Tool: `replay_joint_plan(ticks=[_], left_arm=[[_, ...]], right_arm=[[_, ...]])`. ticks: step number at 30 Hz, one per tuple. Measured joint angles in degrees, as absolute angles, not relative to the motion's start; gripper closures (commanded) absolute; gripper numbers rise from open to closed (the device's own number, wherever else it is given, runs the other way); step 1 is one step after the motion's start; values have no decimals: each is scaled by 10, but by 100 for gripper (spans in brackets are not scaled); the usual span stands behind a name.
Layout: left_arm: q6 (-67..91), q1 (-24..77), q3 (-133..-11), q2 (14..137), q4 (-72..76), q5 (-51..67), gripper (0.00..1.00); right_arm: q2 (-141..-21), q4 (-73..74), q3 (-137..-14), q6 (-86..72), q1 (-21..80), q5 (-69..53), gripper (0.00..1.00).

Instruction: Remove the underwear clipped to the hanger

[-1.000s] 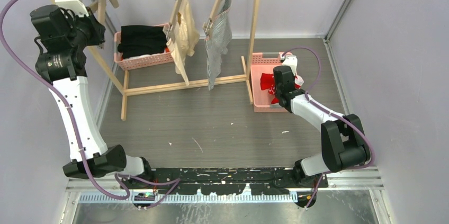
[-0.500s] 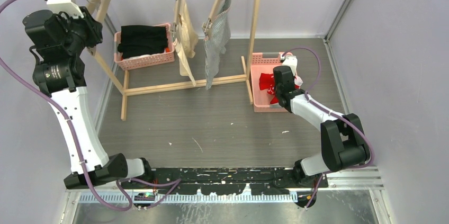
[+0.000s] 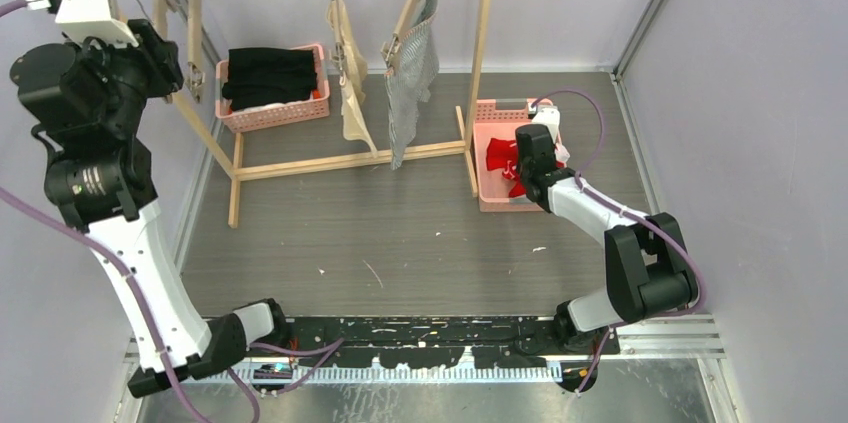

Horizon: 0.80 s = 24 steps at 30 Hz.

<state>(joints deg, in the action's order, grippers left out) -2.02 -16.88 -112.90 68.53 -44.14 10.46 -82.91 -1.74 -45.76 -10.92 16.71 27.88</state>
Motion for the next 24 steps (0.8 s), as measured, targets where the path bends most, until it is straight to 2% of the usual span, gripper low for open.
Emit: replay_joint_plan(ticks=[2,7,13,18,24], left_arm=[[-19,-169,-1140,673,-441,108,55],[11,-169,-1147,658,-428,162,61],[79,-169,-1140,662,-382,273,68],[122,-147,-1140,681,-351,343,66],[118,-11,-1144,710,-355,334,66]], right_arm=[[-832,-17,-458,-112,167,275,54],[-837,-17,-462,-109,167,261,44],[-834,-22,-466,-110,167,245,43],[-825,-26,-466,-112,167,228,37],[-785,-37,-462,-121,167,203,34]])
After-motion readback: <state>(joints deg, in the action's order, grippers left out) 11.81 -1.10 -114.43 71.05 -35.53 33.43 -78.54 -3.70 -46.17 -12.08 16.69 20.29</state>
